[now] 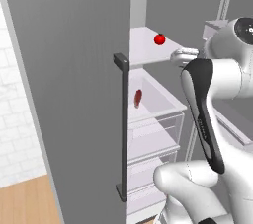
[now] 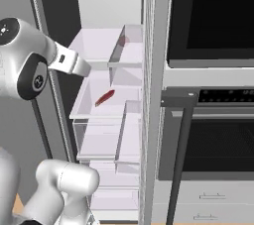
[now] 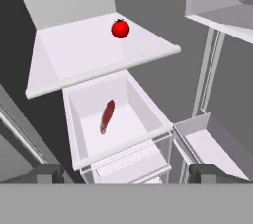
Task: Place one tomato and one steak in each tupperware on the nearby counter, to pack two identical lunches.
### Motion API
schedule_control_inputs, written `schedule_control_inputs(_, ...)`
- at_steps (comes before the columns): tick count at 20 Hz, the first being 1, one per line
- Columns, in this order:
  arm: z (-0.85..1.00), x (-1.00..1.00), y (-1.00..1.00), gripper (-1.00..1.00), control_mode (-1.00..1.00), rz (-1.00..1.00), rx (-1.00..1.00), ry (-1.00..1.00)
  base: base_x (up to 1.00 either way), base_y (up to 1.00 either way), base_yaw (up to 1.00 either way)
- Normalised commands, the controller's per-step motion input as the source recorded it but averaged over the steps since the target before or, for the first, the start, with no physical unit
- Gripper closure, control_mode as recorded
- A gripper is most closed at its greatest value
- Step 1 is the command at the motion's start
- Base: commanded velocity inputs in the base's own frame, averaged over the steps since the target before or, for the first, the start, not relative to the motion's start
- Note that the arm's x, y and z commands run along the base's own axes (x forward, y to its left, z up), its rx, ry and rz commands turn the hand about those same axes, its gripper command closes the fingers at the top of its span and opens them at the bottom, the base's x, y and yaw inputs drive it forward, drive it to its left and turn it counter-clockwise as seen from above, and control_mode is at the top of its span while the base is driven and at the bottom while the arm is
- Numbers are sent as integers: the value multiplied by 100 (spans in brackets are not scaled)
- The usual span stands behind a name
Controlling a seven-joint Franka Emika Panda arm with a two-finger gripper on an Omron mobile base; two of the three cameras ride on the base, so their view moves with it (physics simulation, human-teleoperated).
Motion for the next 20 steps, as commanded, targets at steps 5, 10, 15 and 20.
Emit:
schedule_control_inputs(5, 0, 58, 0, -100, -100, 0, 0, 0, 0, 0, 0)
schedule_control_inputs(10, 0, 56, 0, -100, -100, 0, 0, 0, 0, 0, 0)
schedule_control_inputs(15, 0, 56, -3, -100, -100, 0, 0, 2, 0, 0, 0)
schedule_control_inputs(20, 0, 52, -21, -100, -100, 0, 0, 0, 0, 0, 0)
